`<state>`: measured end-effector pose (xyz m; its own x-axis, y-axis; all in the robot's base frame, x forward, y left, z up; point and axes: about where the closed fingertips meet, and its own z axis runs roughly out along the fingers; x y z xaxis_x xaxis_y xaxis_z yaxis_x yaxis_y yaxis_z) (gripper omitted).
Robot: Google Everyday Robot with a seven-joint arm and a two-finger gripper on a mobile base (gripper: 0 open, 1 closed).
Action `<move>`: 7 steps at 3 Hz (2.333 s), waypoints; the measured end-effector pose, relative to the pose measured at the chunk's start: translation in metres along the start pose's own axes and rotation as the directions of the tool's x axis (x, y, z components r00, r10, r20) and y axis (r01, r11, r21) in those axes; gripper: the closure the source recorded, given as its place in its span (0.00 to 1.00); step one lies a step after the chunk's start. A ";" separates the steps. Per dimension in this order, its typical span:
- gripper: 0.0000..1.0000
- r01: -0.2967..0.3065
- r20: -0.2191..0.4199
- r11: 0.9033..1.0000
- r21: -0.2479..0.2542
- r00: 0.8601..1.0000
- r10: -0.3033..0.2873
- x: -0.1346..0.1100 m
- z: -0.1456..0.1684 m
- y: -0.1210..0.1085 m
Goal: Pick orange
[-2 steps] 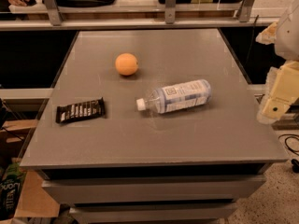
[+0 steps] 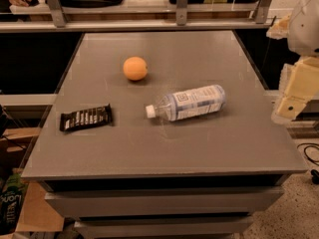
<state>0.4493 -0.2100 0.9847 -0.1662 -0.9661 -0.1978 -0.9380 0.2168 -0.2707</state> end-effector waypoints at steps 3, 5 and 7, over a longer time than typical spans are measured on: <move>0.00 0.286 0.009 0.958 0.034 0.958 -0.286 -0.065 -0.002 -0.046; 0.00 0.592 0.011 0.805 0.023 0.805 -0.593 -0.129 0.008 -0.040; 0.00 0.838 0.016 0.546 -0.005 0.546 -0.837 -0.206 0.034 -0.037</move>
Offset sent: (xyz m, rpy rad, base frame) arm 0.0796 0.0776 0.0271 -0.1481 -0.0359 0.4391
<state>0.5286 -0.0141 1.0035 0.6996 -0.7070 0.1037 -0.6531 -0.6915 -0.3086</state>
